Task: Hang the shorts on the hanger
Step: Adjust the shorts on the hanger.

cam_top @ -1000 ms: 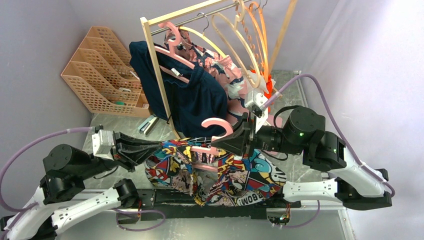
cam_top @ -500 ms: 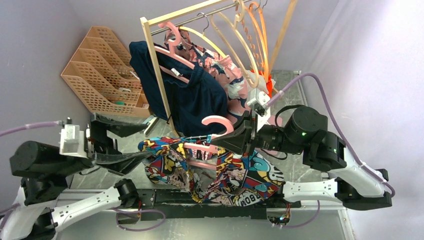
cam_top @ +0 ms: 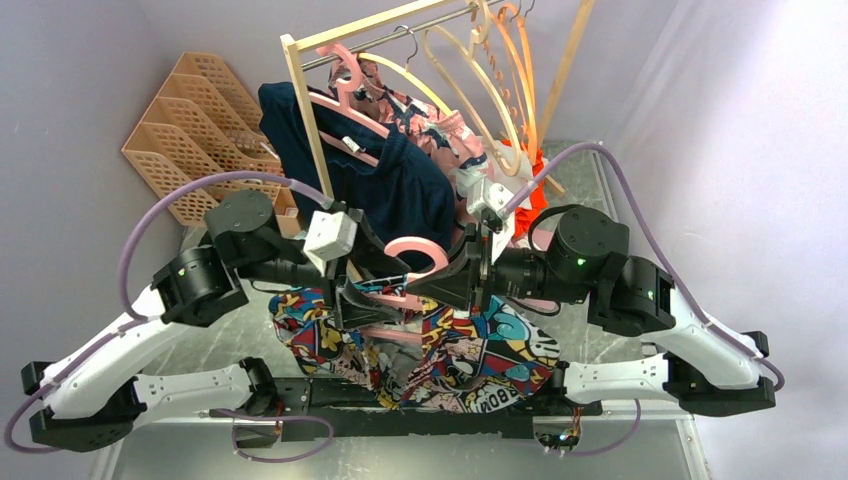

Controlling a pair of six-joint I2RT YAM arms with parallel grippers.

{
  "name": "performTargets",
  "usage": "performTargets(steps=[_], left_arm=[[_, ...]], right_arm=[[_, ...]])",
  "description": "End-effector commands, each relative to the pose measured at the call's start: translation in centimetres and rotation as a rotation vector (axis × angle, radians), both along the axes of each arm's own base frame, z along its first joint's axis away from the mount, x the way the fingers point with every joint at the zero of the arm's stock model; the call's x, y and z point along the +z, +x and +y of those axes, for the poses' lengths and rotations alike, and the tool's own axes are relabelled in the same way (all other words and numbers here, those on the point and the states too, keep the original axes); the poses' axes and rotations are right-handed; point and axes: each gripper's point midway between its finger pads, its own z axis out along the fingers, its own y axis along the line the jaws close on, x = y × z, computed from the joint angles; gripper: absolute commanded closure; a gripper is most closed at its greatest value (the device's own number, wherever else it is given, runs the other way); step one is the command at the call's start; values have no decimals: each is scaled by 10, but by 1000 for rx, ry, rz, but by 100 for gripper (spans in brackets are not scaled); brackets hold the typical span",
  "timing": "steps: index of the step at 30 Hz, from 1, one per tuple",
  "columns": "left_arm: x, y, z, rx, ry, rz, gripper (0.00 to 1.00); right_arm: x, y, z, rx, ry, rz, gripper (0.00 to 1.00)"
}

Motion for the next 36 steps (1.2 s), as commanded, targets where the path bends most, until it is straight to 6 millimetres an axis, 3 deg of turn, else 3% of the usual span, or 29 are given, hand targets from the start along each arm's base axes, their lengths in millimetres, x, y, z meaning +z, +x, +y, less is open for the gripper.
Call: performTargets(steps=[1,8,15,19,23,27,30,32,36], left_arm=[[11,-18,10,-90,1,-39,27],[-7,-11,7,-61,60,-15,37],[-27,2,2,-11,133,0,40],[-35,9,0,10,164,-3,60],[-39,11,-2,11,171,-7,90],[-37,16,2,59,146,-33,93],[-30,22,9,120,109,-57,93],[-27,22,15,148,86,-64,93],[-20,19,30,184,53,-66,93]], right_arm=[[36,-3,-7,9,104,-51,100],[32,0,-4,1,76,-64,100],[31,3,1,0,54,-79,100],[32,3,2,1,50,-85,100],[31,3,4,5,40,-91,100],[25,3,6,14,16,-89,100],[19,4,3,3,-12,-84,69],[16,7,-1,-20,-33,-79,55],[11,14,-18,-87,-64,-69,47]])
